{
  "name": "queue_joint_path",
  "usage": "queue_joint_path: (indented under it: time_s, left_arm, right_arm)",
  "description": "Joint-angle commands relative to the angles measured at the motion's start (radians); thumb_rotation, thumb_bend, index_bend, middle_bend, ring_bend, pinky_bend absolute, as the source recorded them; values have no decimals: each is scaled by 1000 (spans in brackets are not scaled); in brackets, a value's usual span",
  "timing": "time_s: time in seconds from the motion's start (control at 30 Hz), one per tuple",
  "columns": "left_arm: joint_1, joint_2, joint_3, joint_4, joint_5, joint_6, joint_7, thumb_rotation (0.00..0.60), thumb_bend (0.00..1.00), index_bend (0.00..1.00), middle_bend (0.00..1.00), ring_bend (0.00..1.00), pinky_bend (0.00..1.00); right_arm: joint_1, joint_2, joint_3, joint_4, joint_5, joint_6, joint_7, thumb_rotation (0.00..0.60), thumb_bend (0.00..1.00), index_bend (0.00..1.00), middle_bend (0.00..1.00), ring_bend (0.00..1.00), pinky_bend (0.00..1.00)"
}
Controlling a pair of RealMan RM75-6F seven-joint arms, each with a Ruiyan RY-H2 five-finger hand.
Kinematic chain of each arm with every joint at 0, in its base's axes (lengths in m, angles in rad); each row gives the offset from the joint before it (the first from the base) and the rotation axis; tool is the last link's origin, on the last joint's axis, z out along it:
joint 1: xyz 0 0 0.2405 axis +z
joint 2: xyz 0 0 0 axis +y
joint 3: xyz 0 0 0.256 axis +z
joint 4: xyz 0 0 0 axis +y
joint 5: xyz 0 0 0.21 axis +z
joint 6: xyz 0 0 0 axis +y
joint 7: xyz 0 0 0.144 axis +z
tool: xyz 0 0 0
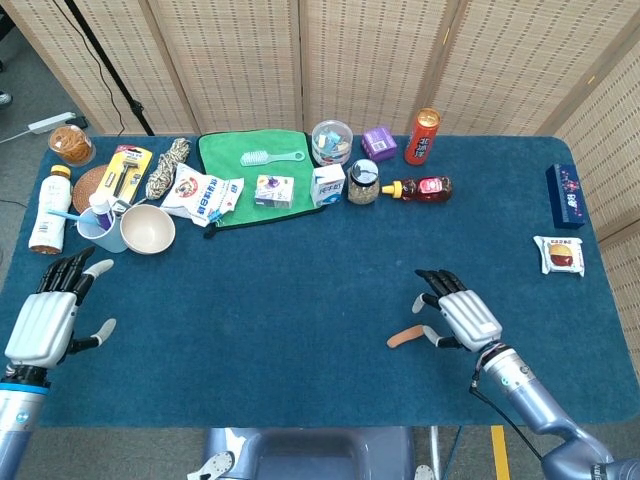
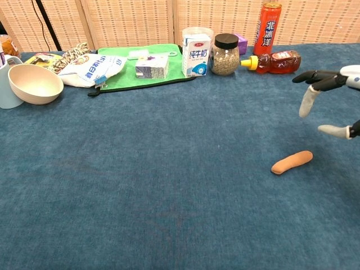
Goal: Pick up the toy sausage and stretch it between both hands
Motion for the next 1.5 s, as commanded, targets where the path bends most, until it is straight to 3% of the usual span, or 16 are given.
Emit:
queue_joint_path:
  time_s: [0.03, 0.8, 1.5]
  left_arm:
    - [1, 1, 1, 1, -1, 1, -4, 600, 256, 177, 34, 8, 20]
    - [3, -4, -1, 15, -11, 22, 7, 600, 255, 178, 34, 8, 20]
    - [7, -5, 4, 26, -10, 26, -10, 600, 256, 178, 34, 8, 20]
  right_arm:
    - [16, -24, -10, 23, 0, -17, -13, 600, 404, 412, 38, 0, 0]
    - [54, -150, -61, 213, -16, -25, -56, 600, 392, 406, 52, 0, 0]
    - [39, -173, -92, 264, -1, -3, -64, 600, 391, 408, 58, 0, 0]
